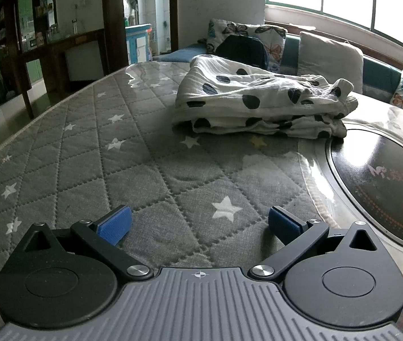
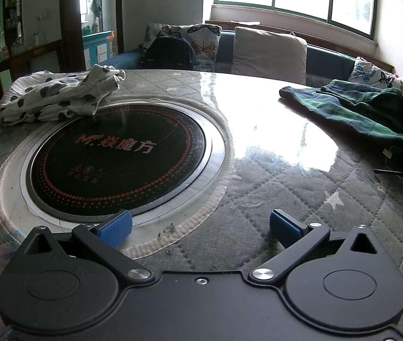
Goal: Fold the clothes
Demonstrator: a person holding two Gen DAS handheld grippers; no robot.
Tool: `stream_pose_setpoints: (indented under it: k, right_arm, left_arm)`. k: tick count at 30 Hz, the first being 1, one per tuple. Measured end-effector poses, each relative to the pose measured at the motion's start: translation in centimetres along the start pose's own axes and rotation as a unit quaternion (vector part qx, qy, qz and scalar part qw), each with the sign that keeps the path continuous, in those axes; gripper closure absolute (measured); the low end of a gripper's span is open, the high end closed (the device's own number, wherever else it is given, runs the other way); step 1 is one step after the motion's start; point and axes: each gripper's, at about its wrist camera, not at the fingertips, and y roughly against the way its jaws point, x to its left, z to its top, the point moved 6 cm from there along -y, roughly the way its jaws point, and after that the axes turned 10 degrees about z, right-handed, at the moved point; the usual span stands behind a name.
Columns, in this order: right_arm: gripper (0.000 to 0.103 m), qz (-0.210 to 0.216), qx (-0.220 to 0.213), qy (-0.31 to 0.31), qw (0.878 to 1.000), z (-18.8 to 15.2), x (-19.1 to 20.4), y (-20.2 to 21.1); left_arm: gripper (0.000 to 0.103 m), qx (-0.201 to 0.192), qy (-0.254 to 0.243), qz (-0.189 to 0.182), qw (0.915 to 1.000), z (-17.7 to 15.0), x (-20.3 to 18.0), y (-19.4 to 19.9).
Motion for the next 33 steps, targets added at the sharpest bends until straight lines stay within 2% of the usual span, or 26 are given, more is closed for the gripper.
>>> stream_pose_setpoints:
  k: [33]
  right_arm:
    - [0.0, 0.0, 0.0, 0.0, 1.0, -0.3, -0.13, -0.05]
  left_arm:
    - [0.0, 0.0, -0.002, 0.002, 1.0, -0.01, -0.08, 0.09]
